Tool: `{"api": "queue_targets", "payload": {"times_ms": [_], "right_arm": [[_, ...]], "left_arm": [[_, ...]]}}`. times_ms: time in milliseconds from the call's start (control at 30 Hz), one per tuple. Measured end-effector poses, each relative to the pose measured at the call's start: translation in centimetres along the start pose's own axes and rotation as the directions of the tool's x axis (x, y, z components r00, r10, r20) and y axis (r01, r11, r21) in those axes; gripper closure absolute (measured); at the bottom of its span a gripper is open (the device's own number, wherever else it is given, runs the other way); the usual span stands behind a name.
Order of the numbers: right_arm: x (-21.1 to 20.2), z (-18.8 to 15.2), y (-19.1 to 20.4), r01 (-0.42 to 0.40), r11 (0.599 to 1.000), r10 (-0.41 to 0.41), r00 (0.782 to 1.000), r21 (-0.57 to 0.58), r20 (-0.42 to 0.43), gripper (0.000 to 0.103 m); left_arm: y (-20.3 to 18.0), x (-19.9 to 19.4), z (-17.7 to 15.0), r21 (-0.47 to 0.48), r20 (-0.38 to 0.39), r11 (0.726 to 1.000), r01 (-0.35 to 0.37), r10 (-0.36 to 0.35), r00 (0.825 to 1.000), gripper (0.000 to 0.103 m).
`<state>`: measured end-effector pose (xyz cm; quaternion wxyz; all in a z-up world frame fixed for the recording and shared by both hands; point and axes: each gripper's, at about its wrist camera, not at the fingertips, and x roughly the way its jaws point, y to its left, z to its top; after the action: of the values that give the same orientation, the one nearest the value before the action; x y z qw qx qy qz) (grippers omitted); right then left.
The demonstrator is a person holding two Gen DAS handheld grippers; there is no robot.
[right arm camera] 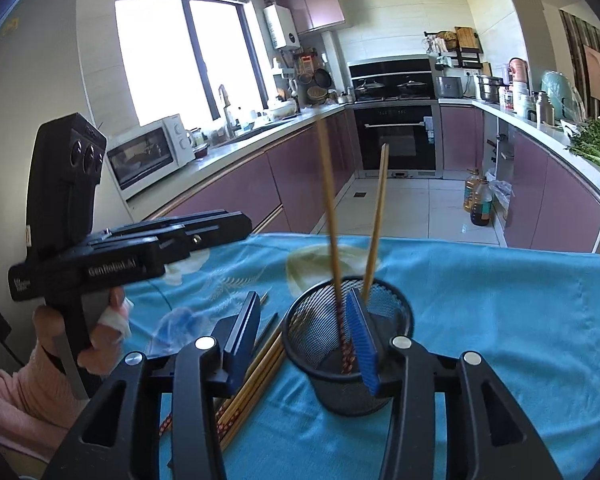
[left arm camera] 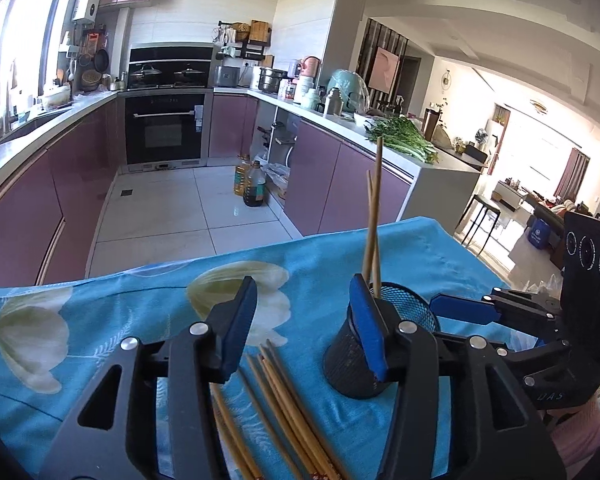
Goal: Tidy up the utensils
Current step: 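Lower the left tool's chopstick into the cup and open while the right tool releases its chopstick, then move the left tool back to the chopsticks and grasp one while the right tool grasps another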
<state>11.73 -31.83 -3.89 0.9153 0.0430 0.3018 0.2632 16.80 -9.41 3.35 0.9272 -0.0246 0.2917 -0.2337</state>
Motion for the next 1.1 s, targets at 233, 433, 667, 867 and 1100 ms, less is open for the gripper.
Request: {"api": "queue_targets", "payload": {"times_ms": [233,433,667,867,1100], "right_arm": [[0.8,-1.9,2.2,-0.035,0.998,0.033,0.998,-0.044,-0.047,0.056],[0.3,-1.9,3.0,-0.038,0.997,0.035,0.998,-0.062,-0.043,0.055],[1.2,-3.4,4.3,-0.074,0.995,0.067,0.993,-0.063,-0.101,0.055],[4.0,-5.5,4.9,-0.087,0.996,0.078,0.975,-0.035,-0.210,0.062],[6.1,-6.5,3.9,-0.049,0.998,0.056,0.961,0.030,-0.270,0.074]], "left_arm": [[3.8,-1.3,-4.7,-0.010,-0.075,0.998,-0.060,0.059,0.995,0.048],[5.4,-0.4,-9.2,-0.023,-0.174,0.997,-0.072,0.066,0.983,0.047],[5.4,0.9,-13.6,-0.031,-0.240,0.997,-0.065,0.056,0.969,0.047],[5.2,1.7,-15.7,-0.023,-0.292,0.997,-0.069,0.059,0.954,0.049],[5.9,1.7,-16.6,-0.050,-0.312,0.996,-0.069,0.050,0.949,0.054]]}}
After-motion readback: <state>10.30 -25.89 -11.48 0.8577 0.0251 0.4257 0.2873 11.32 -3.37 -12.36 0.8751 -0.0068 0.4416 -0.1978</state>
